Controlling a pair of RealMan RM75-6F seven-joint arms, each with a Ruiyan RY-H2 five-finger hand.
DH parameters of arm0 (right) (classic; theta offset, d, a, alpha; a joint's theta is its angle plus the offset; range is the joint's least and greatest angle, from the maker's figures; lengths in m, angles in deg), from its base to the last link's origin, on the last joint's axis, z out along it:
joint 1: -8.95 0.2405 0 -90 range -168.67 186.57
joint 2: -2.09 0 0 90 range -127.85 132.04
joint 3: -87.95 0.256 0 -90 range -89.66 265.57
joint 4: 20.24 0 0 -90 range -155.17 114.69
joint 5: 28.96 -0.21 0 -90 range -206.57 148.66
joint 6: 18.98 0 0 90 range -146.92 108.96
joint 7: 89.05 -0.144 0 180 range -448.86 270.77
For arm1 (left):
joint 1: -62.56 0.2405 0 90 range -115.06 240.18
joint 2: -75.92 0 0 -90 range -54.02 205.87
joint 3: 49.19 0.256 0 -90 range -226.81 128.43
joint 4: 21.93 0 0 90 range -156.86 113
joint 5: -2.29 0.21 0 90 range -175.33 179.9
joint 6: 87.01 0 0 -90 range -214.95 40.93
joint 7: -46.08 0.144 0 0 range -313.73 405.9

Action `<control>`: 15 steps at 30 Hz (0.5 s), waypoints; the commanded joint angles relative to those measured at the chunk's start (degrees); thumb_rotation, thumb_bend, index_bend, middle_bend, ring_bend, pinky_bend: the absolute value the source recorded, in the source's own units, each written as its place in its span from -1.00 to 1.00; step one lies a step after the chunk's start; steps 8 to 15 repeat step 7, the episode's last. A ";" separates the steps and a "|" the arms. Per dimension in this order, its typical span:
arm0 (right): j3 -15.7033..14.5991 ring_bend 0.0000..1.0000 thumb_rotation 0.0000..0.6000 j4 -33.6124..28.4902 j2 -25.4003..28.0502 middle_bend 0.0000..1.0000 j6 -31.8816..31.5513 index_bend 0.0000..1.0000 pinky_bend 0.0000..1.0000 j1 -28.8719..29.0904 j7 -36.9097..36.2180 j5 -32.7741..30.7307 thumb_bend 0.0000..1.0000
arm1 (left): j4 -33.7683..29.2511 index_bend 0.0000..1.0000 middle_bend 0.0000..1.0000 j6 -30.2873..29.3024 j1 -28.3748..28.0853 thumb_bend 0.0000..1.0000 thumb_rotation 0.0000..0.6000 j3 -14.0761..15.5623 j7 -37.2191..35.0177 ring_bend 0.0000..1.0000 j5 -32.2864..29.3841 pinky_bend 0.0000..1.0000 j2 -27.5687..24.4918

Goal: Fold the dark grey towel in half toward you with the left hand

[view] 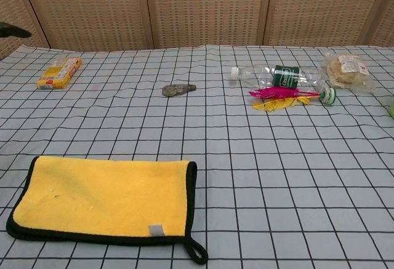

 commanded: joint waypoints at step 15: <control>-0.05 -1.00 1.00 0.22 -0.10 -1.00 -0.83 -1.00 -1.00 -0.32 -0.06 0.38 -1.00 | -2.47 -1.00 -1.00 -10.76 11.35 -1.00 1.00 6.32 -5.15 -1.00 3.73 -1.00 -6.31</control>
